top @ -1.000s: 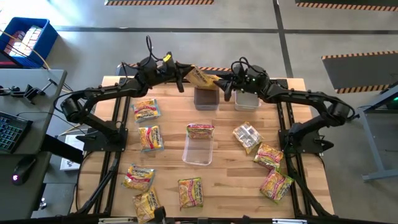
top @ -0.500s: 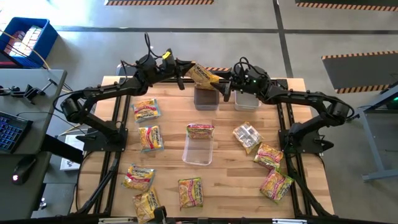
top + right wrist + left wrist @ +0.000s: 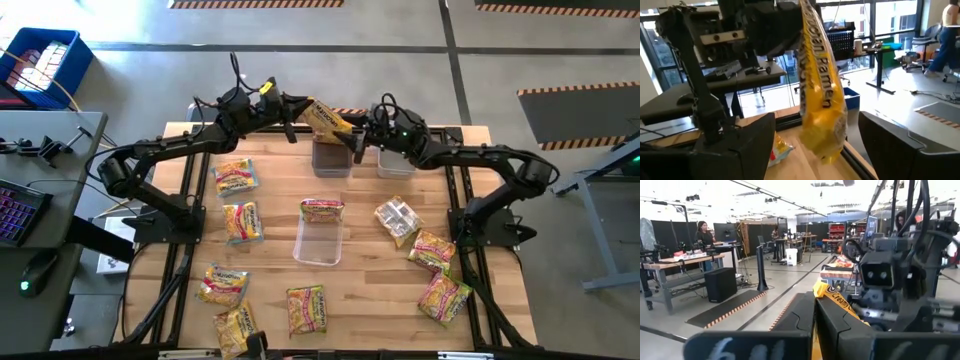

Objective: Sort Maruchan noodles
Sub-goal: Put the yellow noodle pack into the black bin

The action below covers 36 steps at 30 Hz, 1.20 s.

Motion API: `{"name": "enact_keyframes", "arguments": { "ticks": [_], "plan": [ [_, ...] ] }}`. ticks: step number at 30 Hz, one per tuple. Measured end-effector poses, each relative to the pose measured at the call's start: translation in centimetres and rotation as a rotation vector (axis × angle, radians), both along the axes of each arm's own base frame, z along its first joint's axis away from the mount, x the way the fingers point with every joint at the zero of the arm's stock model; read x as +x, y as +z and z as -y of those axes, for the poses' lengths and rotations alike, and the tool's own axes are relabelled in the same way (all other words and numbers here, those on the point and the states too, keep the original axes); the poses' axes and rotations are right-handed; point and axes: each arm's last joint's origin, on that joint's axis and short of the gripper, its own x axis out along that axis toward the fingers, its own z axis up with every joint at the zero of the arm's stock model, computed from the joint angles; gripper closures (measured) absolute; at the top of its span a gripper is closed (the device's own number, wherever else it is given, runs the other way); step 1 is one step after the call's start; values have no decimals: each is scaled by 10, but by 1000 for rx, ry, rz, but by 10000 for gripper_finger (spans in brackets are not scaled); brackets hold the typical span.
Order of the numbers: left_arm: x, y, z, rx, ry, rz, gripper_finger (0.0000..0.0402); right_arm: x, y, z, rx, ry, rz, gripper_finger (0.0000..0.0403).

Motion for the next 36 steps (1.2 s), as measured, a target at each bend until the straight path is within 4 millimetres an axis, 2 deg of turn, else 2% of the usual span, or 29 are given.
{"name": "enact_keyframes", "arguments": {
  "ticks": [6,15,20,26,36],
  "plan": [
    [0,0,0,-1,0,0,401,4,-2,2,-54,6,44,170],
    [-5,0,-7,-8,24,-1,401,4,-1,3,-74,0,49,320],
    [-6,-1,-8,-13,0,-10,401,4,-1,4,-115,-22,38,389],
    [-5,-8,-9,-21,2,-77,401,1,0,6,-144,-38,26,398],
    [-6,-24,-8,-13,5,-205,401,-15,-9,33,-172,-85,-85,403]
  ]
}}
